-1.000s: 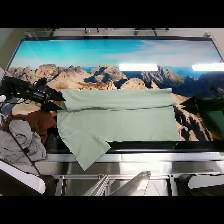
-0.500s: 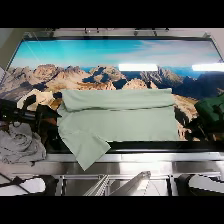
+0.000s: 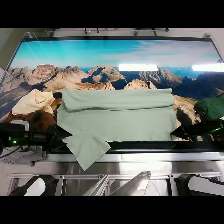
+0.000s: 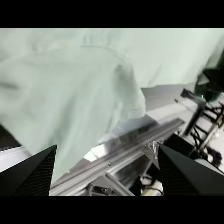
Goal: Fold the shirts.
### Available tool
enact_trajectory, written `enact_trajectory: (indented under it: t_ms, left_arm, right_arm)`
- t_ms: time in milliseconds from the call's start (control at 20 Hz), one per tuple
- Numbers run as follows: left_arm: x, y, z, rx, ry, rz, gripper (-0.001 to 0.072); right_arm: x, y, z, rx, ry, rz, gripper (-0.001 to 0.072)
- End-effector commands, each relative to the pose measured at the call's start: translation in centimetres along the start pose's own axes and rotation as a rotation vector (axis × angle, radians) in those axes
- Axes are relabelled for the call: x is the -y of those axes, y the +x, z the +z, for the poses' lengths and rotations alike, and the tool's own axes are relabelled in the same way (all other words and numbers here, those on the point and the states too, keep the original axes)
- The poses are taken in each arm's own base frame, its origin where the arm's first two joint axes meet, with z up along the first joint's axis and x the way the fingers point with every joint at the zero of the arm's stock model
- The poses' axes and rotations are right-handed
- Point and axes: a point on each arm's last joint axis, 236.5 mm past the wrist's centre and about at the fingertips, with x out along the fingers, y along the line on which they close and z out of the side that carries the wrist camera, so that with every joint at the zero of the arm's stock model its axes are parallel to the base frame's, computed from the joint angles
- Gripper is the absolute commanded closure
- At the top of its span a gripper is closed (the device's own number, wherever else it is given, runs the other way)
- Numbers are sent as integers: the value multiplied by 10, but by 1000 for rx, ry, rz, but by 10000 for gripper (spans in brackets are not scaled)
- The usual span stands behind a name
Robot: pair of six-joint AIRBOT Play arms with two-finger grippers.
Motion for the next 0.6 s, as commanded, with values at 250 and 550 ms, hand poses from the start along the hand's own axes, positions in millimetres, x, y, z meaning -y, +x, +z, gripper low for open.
enact_trajectory:
  t_ms: [250, 550]
  left_arm:
    - [-35, -10, 12, 295, -84, 120, 277]
    - [-54, 5, 5, 200, -208, 129, 113]
  right_arm:
    - [-18, 8, 5, 12, -22, 42, 691]
    - [-19, 8, 5, 12, -26, 43, 691]
